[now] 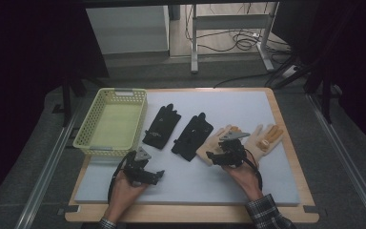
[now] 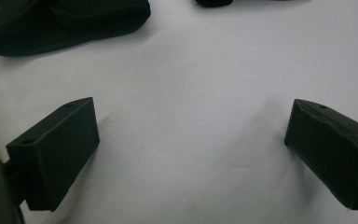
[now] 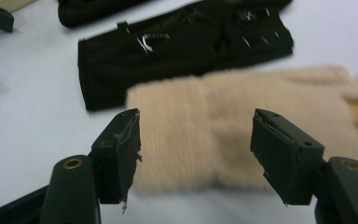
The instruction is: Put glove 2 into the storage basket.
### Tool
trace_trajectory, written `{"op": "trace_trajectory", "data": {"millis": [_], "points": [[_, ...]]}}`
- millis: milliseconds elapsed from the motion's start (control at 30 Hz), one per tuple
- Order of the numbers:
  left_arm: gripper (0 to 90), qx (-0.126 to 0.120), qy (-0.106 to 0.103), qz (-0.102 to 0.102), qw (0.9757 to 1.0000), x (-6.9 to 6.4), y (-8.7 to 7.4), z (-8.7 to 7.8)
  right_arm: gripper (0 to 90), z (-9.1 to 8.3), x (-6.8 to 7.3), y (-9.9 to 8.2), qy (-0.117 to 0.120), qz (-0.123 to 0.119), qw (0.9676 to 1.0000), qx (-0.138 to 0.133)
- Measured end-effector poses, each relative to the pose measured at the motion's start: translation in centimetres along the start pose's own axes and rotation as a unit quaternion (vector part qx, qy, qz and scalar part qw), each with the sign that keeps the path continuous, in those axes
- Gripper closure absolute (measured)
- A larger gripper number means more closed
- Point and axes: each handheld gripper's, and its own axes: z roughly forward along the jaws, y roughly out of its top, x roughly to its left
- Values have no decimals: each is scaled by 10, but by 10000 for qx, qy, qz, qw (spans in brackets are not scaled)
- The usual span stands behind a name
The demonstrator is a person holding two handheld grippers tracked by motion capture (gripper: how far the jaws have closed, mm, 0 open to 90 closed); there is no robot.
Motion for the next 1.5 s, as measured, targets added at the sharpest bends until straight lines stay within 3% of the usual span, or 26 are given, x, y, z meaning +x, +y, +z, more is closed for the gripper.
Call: {"op": "trace_trajectory", "data": {"millis": [433,833,967,1000,1033,1100,1133,1167,1200,1300,1500], "points": [[29,-2,0,-2,10000,0,0,0,375,40,3,41,-84,-204,9997,121],[29,1,-3,-1,10000,0,0,0,213,85,-2,63,-158,-42,9992,353],[29,-7,-1,-5,10000,0,0,0,207,102,-2,64,-320,-227,9974,596],[29,-5,0,-4,10000,0,0,0,313,104,1,65,-355,-387,9964,662],[29,-5,0,-4,10000,0,0,0,357,103,2,66,-200,-295,9970,688],[29,-4,1,-3,10000,0,0,0,386,103,2,66,-183,-285,9970,689],[29,0,0,2,10000,0,0,0,582,101,3,65,-205,-252,9971,694],[29,0,0,2,10000,0,0,0,582,101,3,65,-205,-252,9971,694],[29,-1,1,2,10000,0,0,0,710,99,2,64,-160,-190,9976,652],[29,0,-1,-2,10000,0,0,0,766,98,3,63,-106,-201,9978,625],[29,5,3,4,10000,0,0,0,774,93,7,68,-85,-428,9974,582]]}}
